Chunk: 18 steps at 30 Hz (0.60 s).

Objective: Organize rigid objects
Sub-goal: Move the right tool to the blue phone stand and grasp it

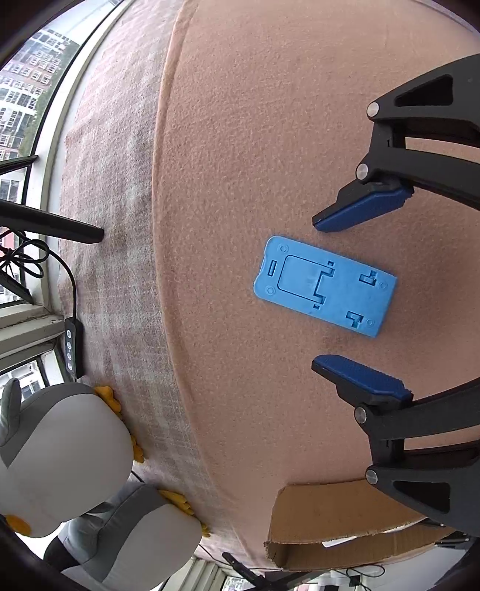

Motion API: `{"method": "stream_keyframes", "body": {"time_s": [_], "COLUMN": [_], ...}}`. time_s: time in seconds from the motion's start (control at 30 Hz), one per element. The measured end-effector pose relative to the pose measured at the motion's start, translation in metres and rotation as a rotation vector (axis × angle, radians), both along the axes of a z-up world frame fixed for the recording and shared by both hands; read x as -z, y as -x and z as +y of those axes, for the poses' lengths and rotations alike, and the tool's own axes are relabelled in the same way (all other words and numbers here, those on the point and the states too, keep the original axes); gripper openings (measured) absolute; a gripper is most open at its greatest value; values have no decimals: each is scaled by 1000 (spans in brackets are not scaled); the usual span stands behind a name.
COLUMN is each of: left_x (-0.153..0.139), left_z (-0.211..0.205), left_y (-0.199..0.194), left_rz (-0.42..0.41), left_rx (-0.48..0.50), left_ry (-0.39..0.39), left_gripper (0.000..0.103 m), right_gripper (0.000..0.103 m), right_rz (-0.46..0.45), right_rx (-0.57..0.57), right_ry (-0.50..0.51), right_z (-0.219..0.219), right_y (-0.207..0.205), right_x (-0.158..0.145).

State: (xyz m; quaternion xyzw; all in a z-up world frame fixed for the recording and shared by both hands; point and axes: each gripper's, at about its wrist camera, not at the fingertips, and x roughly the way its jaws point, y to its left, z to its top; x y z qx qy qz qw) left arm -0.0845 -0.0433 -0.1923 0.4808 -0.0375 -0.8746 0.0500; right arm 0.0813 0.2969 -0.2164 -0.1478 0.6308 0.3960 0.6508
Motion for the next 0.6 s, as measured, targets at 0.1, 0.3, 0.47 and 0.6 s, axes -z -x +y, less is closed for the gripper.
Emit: {"method": "stream_keyframes", "body": {"time_s": [0.1,0.3,0.47,0.6], "left_x": [0,0,0,0], "left_z": [0,1,1,2], "left_y": [0,-1,0,0], "left_rz": [0,0,0,0], "left_rx": [0,0,0,0], "left_ry": [0,0,0,2], "left_gripper": [27,27,27,27], "right_gripper": [58,40,35,34], "right_rz": [-39,-78,-75,-64], "right_rx": [-34,-86,-108,-104], "right_ry": [31,59,55,39], "right_z": [4,3,-12,-25], "right_y": [4,7,5,5], "right_x": [0,-1,-1,-1]}}
